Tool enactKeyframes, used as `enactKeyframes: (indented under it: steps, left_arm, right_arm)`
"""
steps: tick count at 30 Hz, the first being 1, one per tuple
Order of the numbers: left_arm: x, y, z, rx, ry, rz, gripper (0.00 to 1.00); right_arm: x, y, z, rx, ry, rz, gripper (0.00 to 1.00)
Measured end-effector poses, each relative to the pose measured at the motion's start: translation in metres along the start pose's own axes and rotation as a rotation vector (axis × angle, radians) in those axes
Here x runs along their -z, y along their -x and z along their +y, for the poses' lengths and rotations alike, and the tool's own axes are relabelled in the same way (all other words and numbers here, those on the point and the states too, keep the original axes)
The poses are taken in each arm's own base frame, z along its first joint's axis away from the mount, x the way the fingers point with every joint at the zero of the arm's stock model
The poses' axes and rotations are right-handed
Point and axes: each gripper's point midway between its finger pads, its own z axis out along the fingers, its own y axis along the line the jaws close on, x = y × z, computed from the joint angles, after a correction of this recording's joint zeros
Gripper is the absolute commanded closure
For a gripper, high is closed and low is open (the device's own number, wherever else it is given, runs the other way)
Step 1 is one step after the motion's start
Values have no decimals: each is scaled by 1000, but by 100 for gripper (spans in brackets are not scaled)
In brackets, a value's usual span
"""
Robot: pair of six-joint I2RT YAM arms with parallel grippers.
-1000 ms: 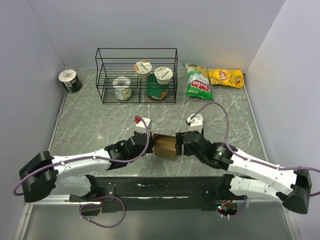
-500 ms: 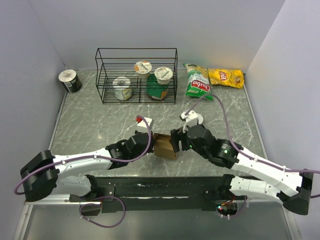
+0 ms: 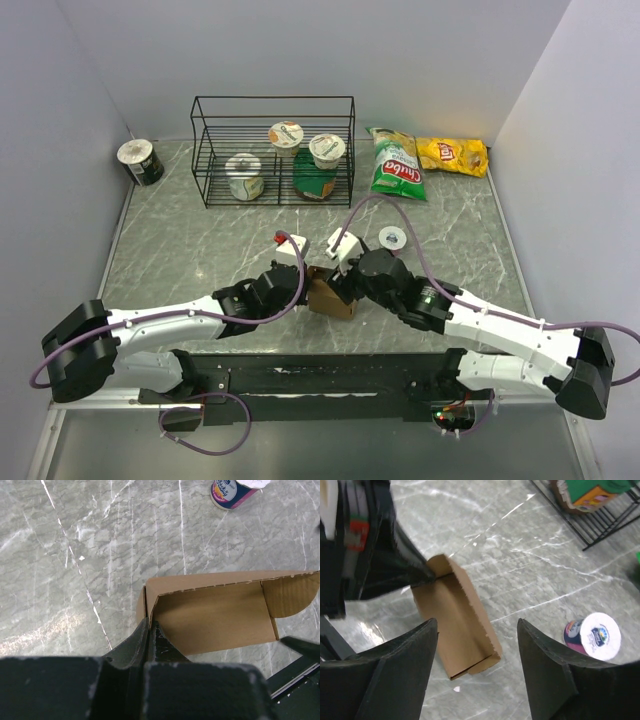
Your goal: Fold the paper box
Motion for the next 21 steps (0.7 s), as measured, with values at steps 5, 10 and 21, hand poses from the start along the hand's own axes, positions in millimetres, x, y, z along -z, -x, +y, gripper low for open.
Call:
enactKeyframes:
  steps: [5,10,21]
  left_arm:
    - [0,0,0,-1,-3,1,99]
    - [0,0,-1,-1,-3,1,99]
    - [0,-1,-1,0,-5,4,99]
  right_arm:
    - [-6,-17,6,62,33,15,39]
    - [-11,-23,9,84,44,12,65]
    - [-13,-33,24,83,65,22,82]
